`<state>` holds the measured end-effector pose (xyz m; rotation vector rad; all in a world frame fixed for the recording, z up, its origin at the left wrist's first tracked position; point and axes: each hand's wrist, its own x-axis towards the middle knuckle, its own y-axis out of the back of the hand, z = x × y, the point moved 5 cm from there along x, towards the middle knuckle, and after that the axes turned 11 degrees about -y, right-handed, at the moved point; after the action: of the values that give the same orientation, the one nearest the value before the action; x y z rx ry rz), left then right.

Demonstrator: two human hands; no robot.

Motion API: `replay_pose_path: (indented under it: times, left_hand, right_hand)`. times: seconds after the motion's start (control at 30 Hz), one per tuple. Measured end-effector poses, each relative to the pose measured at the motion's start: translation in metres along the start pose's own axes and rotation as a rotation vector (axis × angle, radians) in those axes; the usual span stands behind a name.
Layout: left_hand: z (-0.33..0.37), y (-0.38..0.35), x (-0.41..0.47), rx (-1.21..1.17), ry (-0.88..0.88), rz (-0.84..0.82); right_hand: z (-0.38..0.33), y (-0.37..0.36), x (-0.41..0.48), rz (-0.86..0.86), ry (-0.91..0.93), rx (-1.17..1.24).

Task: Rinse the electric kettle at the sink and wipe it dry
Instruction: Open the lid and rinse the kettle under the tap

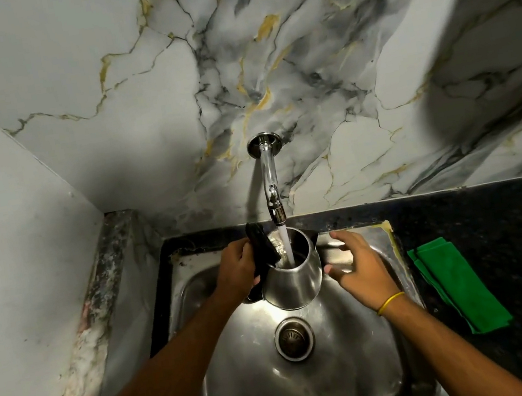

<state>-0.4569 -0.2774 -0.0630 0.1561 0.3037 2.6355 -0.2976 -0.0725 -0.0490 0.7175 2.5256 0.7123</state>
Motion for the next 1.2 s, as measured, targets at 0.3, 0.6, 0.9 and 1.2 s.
replay_pose_path:
  times: [0.3,0.6,0.9,1.2]
  left_hand:
    - [0.005,-0.002,-0.004,-0.017,0.026,0.007]
    - [0.008,-0.005,-0.007,-0.027,0.053,-0.002]
    - [0.004,-0.008,-0.008,-0.021,0.089,0.018]
    - [-0.003,-0.005,-0.009,-0.006,0.028,-0.006]
  right_hand:
    - [-0.016,-0.038,-0.037,-0.058,0.219,-0.186]
    - [-0.013,-0.052,-0.047,-0.091,0.183,-0.056]
    - [-0.012,-0.063,-0.037,-0.093,0.083,0.028]
    - [-0.004,-0.073,-0.027,-0.129,-0.039,0.181]
